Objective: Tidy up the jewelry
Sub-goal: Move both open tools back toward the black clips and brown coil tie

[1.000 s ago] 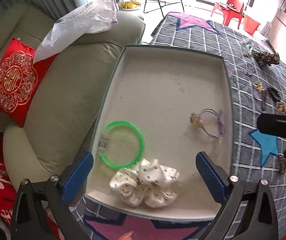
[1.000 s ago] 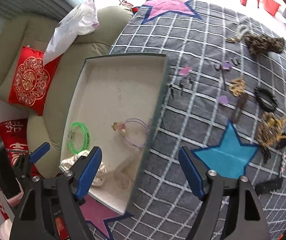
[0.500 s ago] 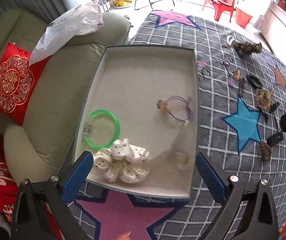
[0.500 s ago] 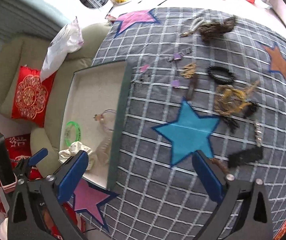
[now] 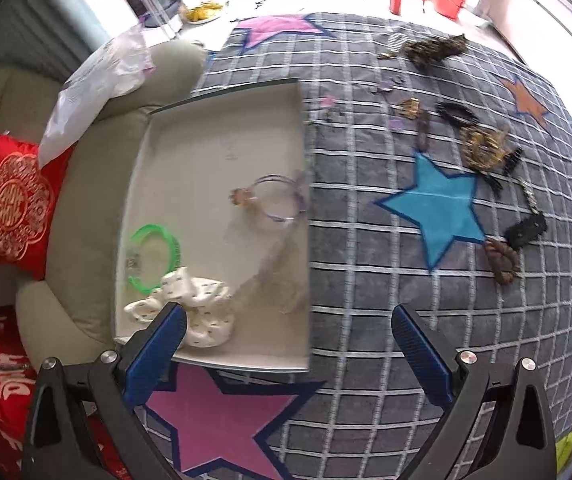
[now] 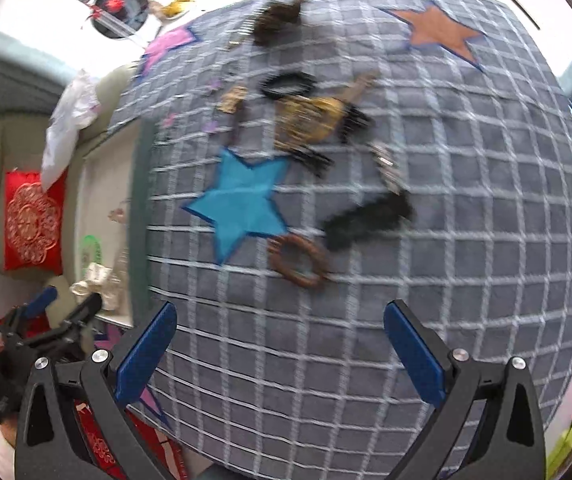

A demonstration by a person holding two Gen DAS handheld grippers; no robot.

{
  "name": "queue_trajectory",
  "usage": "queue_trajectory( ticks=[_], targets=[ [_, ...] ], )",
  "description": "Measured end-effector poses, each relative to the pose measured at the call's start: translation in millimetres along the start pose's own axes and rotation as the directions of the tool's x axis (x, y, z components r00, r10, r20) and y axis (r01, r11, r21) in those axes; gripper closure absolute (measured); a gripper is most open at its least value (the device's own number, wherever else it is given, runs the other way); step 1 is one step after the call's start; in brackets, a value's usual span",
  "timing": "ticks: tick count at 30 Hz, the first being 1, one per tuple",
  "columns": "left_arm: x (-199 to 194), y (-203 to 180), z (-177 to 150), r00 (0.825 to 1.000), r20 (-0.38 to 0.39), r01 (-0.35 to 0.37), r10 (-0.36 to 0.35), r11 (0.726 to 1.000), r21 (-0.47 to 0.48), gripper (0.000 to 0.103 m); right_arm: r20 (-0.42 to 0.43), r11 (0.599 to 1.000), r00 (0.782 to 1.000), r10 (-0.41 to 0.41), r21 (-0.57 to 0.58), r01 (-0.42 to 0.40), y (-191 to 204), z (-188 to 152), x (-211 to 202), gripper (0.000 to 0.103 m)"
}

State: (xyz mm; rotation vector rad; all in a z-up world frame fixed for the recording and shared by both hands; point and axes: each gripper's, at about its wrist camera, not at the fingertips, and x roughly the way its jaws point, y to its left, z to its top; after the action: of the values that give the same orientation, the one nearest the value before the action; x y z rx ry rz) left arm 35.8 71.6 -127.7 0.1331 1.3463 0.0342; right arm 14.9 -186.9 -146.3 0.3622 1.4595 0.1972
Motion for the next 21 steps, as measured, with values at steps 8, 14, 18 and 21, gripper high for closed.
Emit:
queue_trajectory(
  ticks=[8,14,18,21],
  targets=[
    [-3,-47,6,0.997,-0.016,0.072,-0.07,0.993,0.095,0.0,-0.014,0.995,0.999,-0.04,0.088,0.041,-51,-10,-2,0.0],
    [4,-65,21,0.995,-0.025,0.094,-0.092,0.992,0.085,0.0,-0.009,0.994,0.998,-0.055,0.091,0.055,-66,-3,-1,0.0],
    [9,-72,31,0.994,-0.022,0.108,-0.107,0.991,0.078,0.0,-0.002,0.995,0.998,-0.062,0.078,0.062,-68,7,-1,0.0],
    [17,-80,35,0.992,-0.037,0.123,-0.12,0.99,0.076,0.0,0.001,0.995,0.998,-0.068,0.069,0.068,-70,14,1,0.0]
  ],
)
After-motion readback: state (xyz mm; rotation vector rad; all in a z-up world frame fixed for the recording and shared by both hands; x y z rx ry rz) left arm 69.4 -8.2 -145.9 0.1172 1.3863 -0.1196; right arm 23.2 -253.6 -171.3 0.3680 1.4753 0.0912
